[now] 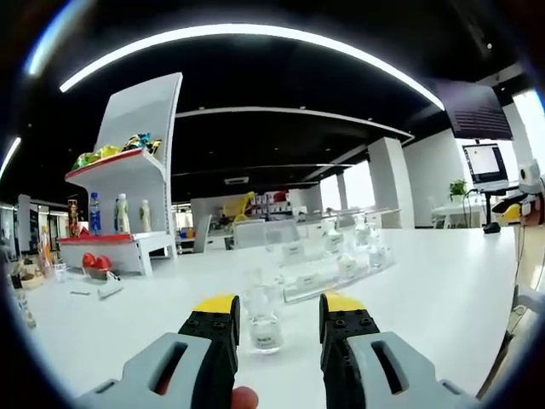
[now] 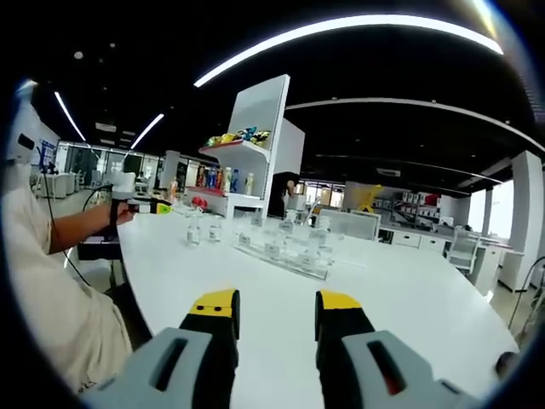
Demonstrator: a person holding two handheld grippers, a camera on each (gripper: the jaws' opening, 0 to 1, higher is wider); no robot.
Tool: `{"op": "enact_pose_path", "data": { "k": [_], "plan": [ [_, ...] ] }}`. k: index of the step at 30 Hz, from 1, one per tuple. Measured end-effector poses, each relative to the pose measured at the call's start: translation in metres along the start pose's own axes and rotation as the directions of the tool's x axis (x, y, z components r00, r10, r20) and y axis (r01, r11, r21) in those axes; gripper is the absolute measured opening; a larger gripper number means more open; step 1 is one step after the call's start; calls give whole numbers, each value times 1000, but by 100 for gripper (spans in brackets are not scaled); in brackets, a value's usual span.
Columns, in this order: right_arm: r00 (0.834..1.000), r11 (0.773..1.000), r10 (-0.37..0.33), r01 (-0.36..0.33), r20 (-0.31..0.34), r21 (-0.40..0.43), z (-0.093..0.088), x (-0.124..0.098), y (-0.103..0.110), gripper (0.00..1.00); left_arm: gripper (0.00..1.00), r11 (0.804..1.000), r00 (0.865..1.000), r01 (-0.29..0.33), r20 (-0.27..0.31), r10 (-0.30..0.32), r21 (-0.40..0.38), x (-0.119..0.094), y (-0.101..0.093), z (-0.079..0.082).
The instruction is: Identify the label on the chemical reagent bottle, grasp the chemical reagent bottle, and place it in the designated position on the reagent rack
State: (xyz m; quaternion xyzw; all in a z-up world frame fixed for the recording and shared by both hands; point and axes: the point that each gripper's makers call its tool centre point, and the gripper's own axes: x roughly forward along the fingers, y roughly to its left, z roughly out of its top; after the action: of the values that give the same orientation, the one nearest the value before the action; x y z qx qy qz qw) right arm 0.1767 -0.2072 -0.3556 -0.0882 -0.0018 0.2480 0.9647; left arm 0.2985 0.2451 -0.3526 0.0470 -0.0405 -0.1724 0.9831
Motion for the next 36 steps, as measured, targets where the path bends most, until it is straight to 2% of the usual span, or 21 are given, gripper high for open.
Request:
{"op": "enact_pose_path", "data": {
  "k": [23, 36],
  "plan": [
    [1000, 1000, -4, 4, -5, -1, -1, 2, -2, 35, 39, 1000, 1000, -17, -17, 17, 4, 11, 9, 0],
    [1000, 1000, -1, 1, -6, -3, -1, 2, 0, 35, 39, 999, 997, -32, -65, 31, -7, 23, 16, -22]
  ]
}}
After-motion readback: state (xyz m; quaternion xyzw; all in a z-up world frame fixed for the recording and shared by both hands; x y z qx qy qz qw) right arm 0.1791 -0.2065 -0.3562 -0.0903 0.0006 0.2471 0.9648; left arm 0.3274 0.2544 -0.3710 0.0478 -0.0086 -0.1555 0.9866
